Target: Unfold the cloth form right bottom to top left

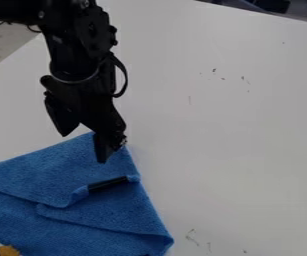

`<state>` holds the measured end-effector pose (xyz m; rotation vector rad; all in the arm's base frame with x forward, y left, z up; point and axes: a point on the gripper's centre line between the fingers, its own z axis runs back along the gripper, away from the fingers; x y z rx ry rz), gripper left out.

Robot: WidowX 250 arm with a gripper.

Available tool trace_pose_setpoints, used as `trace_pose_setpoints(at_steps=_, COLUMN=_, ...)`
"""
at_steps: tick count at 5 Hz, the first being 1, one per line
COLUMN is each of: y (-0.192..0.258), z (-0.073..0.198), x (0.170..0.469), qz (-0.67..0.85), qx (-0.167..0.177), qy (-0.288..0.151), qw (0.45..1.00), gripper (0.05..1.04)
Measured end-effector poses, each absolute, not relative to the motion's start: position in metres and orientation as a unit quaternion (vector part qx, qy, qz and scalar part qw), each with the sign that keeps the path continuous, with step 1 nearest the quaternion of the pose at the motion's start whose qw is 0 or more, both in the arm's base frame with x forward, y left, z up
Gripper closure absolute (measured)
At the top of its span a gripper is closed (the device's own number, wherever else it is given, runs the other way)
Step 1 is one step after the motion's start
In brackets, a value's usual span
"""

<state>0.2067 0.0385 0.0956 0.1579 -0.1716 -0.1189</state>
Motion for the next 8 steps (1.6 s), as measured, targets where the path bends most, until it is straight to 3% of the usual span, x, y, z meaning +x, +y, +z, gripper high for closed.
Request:
trace_pose_setpoints(at_steps=6, y=0.017, z=0.021, x=0.209, qz=-0.044, qx=0.020, qy=-0.090, qw=0.995, gripper=0.082)
trace_pose_setpoints(at_steps=7, y=0.021, z=0.017, x=0.213, qz=-0.051, qx=0.019, qy=-0.083, qw=0.995, gripper=0.134)
trace_pose_setpoints(at_steps=8, y=0.022, z=0.016, x=0.215, qz=-0.058, qx=0.019, qy=-0.076, qw=0.995, gripper=0.420)
